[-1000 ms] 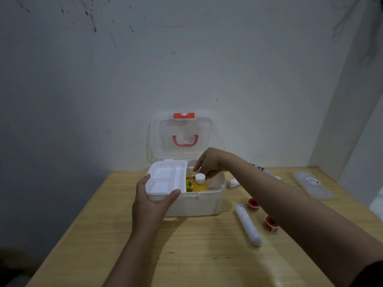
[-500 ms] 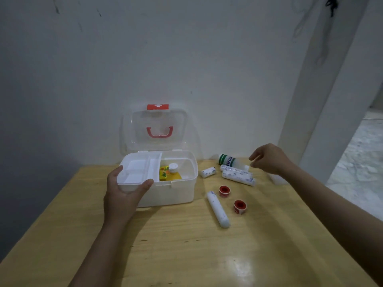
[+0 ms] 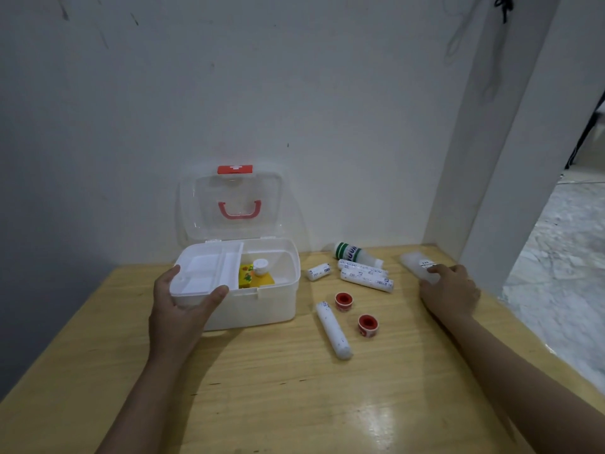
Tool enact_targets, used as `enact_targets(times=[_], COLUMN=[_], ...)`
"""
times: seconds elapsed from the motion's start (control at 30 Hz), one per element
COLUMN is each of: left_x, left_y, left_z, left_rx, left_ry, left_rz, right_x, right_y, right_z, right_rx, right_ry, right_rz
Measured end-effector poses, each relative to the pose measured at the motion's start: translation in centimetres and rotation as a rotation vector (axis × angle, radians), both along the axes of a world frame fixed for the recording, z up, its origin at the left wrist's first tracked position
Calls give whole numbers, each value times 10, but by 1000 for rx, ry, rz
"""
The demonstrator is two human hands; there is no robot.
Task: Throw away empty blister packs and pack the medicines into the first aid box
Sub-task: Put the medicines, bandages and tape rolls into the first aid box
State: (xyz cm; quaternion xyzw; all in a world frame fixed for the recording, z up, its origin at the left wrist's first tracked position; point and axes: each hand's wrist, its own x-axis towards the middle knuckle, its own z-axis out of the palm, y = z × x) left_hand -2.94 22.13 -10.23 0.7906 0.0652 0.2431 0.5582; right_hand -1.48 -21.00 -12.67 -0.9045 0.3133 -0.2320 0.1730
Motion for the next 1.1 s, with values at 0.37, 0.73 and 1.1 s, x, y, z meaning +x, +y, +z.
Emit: enact_targets(times=[0.37, 0.73, 1.1], left_x=[-1, -2, -2], left_y=[0, -1, 1], left_z=[0, 1, 0], left_rx=[-7, -47, -71], left_ry=[0, 9, -25], left_rz=[-6, -30, -26], right_x=[-15, 7, 53], right_y=[24, 147, 209], right_z=[44, 160, 131], right_rx=[232, 193, 118], right_ry=[-462, -198, 137], right_rz=[207, 886, 1024])
